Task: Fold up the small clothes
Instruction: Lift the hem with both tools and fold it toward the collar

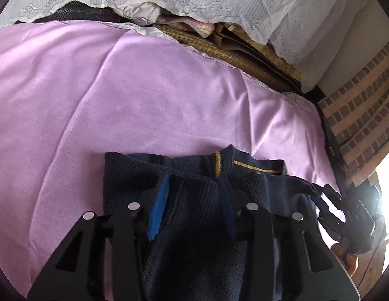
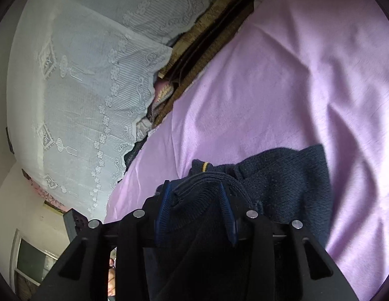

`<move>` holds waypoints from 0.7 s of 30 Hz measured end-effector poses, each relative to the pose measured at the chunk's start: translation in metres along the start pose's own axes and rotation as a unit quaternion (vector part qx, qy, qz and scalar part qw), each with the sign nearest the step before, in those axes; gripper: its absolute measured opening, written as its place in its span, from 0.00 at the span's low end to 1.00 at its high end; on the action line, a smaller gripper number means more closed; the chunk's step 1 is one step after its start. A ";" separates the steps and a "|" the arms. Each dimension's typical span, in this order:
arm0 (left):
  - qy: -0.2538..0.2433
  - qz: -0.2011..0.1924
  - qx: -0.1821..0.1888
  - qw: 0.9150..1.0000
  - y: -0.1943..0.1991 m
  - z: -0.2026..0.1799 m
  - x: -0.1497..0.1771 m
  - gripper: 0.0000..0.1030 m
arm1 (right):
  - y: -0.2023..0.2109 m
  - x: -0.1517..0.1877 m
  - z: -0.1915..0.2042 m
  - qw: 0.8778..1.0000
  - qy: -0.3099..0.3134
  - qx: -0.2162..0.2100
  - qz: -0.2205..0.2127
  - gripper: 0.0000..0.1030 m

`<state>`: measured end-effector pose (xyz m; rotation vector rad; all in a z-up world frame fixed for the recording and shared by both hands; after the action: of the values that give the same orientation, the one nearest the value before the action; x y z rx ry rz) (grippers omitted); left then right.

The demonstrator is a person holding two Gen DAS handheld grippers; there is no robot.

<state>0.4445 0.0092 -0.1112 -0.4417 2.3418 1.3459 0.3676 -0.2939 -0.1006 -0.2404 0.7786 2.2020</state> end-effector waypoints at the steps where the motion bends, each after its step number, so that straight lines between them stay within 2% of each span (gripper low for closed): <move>1: 0.000 0.005 0.010 1.000 0.000 -0.001 0.001 0.38 | 0.004 -0.002 0.000 1.000 0.003 0.002 -0.005 0.38; 7: -0.024 0.002 0.023 0.999 0.003 -0.018 0.004 0.38 | 0.009 -0.005 -0.014 0.999 0.002 0.029 -0.013 0.38; 10: -0.035 0.014 -0.009 0.999 -0.006 -0.021 0.004 0.38 | 0.006 -0.005 -0.015 0.999 0.006 0.032 -0.007 0.38; 13: -0.041 0.033 -0.023 0.998 -0.018 -0.019 0.007 0.38 | 0.007 -0.006 -0.011 0.999 0.022 0.043 -0.011 0.38; 15: -0.048 0.028 -0.028 0.998 -0.019 -0.020 0.008 0.37 | 0.007 -0.007 -0.010 0.999 0.024 0.043 -0.012 0.38; 16: -0.056 0.021 -0.035 0.998 -0.018 -0.021 0.008 0.31 | 0.007 -0.007 -0.010 0.999 0.023 0.042 -0.011 0.38; 18: -0.067 0.009 -0.051 0.996 -0.017 -0.021 0.006 0.10 | 0.006 -0.007 -0.011 0.999 0.023 0.043 -0.010 0.38; 21: -0.053 -0.011 -0.050 0.997 -0.011 -0.015 0.001 0.09 | 0.006 -0.008 -0.009 0.999 0.025 0.043 -0.012 0.38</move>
<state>0.4461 -0.0087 -0.1128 -0.4134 2.1847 1.4447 0.3678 -0.3072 -0.1022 -0.2624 0.8916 2.1422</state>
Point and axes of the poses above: each gripper's, at about its wrist camera, not at the fingertips, and y roughly against the way its jaws point, z to its left, x to its underside, the point moved 6 cm from there along -y, roughly the way its jaws point, and after that the axes turned 4 degrees about z, right-handed, at the moved point
